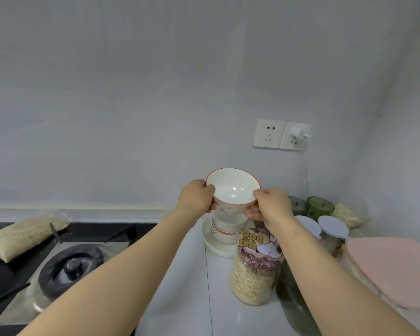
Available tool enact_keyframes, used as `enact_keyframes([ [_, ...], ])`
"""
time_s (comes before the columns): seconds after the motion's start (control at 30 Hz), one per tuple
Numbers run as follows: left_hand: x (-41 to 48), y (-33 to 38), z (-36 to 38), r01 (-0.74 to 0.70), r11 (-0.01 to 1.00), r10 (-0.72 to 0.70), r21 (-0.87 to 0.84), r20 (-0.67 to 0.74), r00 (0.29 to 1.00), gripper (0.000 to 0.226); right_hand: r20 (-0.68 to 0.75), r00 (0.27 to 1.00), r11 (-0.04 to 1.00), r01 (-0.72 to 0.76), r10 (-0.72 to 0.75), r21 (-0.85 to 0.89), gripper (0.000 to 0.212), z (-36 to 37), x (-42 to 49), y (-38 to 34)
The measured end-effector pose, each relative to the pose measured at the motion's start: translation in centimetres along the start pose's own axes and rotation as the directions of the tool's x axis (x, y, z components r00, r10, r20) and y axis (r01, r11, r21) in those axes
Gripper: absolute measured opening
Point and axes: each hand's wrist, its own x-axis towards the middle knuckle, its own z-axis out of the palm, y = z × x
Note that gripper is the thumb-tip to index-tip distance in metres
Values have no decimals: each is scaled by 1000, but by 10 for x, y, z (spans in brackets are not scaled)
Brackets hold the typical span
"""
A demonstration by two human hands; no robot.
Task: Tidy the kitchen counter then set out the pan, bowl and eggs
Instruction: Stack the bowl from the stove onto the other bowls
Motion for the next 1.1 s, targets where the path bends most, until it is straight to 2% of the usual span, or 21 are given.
enact_keyframes([
  [0.23,43,-12,40,48,998,-50,48,40,998,25,17,998,974,62,-60,-218,12,-5,56,14],
  [0.43,80,-38,52,105,986,-106,126,-1,994,13,58,998,962,33,-18,-272,11,10,95,36],
  [0.7,94,-63,62,145,954,-157,263,24,987,26,66,997,942,-19,44,-336,17,23,111,66],
  [1.1,101,-80,67,177,947,-197,267,48,979,28,69,997,924,-14,44,-383,15,27,118,84],
])
